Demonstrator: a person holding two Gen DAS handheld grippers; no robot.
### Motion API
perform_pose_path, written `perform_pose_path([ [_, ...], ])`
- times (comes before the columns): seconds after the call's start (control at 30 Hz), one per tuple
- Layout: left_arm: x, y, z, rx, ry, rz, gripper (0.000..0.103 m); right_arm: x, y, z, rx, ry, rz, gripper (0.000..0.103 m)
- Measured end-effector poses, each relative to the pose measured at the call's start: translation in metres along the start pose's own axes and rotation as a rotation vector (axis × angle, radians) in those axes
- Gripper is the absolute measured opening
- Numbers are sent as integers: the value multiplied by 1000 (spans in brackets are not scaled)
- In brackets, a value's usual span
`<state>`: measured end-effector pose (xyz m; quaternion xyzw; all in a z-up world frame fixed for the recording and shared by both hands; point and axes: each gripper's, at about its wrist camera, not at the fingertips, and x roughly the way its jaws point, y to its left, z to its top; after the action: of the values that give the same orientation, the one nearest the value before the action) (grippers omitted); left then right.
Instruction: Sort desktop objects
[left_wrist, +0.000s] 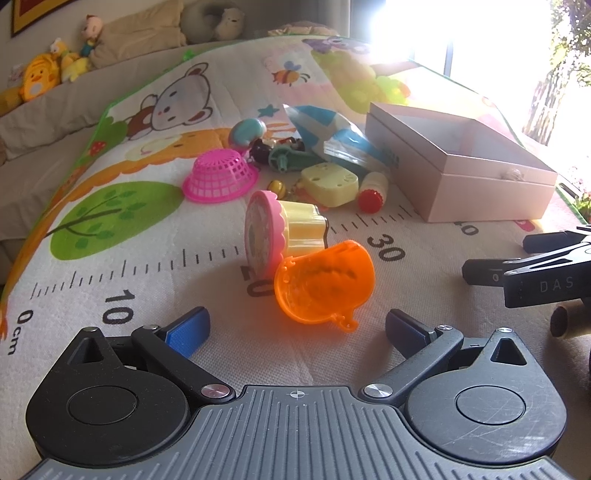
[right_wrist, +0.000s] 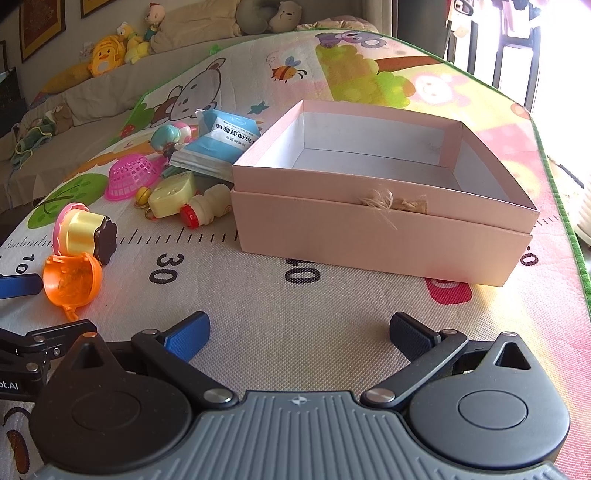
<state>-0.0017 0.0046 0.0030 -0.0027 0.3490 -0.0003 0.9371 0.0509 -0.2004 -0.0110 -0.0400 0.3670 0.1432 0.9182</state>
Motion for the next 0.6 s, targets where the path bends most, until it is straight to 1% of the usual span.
perform_pose_path([
  [0.13,-8,2,1,-15,-32,0,103,-8,-7,0,32,-22,16,103],
  [0.2,-12,1,2,-9,-46,-4,103,-20,-10,1,39,-70,5,103],
  [0.3,-14,3,7,-17,-37,-20,103,-38,-13,7,48,-147,-42,103],
  [0.37,-15,4,9,-24,-21,-24,103,-49,-18,11,74,-186,-50,103],
  [0.43,-15,3,10,-3,-12,-23,103,-58,-23,16,94,-214,-51,103],
  [0.5,-13,1,10,29,-1,-16,103,-62,-24,18,74,-234,-79,103],
  [0.6,-11,-2,11,71,4,-6,103,-62,-16,19,-30,-215,-112,103],
])
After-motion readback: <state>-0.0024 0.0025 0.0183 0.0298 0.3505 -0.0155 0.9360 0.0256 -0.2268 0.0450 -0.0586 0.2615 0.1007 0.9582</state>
